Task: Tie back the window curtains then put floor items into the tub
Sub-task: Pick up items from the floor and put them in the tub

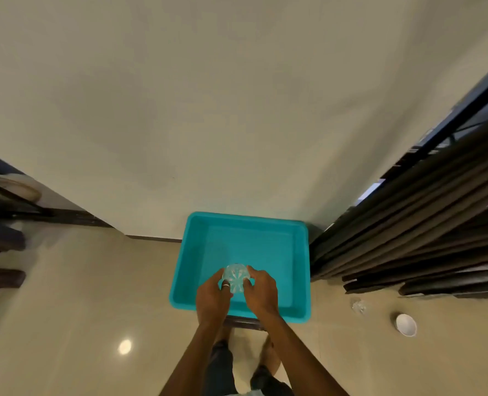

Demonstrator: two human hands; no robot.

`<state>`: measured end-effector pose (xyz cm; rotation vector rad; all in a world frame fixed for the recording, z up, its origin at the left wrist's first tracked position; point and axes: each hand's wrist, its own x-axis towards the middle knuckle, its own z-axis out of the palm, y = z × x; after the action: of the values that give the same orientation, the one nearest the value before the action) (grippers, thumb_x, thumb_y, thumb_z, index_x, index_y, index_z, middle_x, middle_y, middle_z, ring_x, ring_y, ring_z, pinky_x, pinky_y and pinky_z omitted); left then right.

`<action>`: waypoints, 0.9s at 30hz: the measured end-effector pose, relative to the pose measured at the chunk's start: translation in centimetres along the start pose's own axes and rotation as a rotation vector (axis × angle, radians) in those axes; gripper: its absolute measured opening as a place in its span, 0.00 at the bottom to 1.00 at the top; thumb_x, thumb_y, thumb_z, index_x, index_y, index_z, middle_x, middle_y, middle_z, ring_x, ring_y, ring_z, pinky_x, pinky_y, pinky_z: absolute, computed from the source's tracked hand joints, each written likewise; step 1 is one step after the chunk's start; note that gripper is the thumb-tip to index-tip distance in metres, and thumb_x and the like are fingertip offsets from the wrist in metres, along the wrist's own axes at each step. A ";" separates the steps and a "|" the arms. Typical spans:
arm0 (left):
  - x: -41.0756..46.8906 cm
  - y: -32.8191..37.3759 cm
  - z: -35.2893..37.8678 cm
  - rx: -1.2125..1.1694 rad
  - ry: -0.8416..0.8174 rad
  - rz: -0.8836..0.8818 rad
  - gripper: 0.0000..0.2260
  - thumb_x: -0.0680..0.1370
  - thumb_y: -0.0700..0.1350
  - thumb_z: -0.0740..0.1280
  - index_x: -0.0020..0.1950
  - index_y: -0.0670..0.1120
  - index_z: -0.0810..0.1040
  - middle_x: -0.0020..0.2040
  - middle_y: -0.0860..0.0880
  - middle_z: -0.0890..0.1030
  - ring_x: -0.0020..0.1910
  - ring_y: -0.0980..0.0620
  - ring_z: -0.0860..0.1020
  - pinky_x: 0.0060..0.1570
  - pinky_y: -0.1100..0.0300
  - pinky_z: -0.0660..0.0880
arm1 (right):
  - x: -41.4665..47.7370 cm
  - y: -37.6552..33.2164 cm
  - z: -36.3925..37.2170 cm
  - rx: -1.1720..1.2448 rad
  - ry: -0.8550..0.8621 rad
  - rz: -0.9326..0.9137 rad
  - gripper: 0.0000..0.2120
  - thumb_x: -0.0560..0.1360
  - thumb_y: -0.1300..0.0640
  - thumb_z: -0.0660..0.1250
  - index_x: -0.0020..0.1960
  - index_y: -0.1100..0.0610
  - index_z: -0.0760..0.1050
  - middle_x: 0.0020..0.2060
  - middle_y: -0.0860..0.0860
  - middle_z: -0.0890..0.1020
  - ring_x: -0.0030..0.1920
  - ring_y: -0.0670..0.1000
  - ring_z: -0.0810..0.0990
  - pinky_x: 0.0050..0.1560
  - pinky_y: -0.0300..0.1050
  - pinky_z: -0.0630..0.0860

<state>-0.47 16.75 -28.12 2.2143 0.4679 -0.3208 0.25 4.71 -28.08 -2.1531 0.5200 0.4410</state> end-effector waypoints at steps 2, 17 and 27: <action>1.6 -0.9 -0.4 -0.008 -0.022 -0.053 0.10 0.81 0.49 0.68 0.62 0.50 0.79 0.51 0.56 0.82 0.45 0.58 0.78 0.42 0.78 0.67 | 0.9 -1.1 1.2 -0.021 -0.013 0.023 0.20 0.83 0.56 0.63 0.75 0.54 0.70 0.68 0.53 0.76 0.69 0.52 0.73 0.67 0.40 0.68; 19.3 -7.9 -0.9 -0.189 -0.171 -0.132 0.25 0.73 0.48 0.58 0.69 0.50 0.77 0.52 0.52 0.82 0.49 0.46 0.84 0.53 0.45 0.81 | 14.9 -5.1 13.2 0.022 -0.080 0.162 0.23 0.76 0.63 0.63 0.70 0.56 0.69 0.63 0.56 0.80 0.62 0.60 0.78 0.60 0.51 0.76; 27.8 -10.2 2.7 -0.215 -0.325 -0.207 0.16 0.78 0.41 0.62 0.62 0.57 0.75 0.49 0.52 0.79 0.51 0.46 0.82 0.55 0.42 0.80 | 22.4 -4.2 16.2 0.141 -0.162 0.212 0.19 0.75 0.64 0.62 0.66 0.54 0.68 0.52 0.51 0.77 0.49 0.55 0.79 0.42 0.48 0.75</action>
<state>19.91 26.83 -47.34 1.8642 0.5265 -0.6951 19.42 15.50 -45.41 -1.9159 0.6697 0.6701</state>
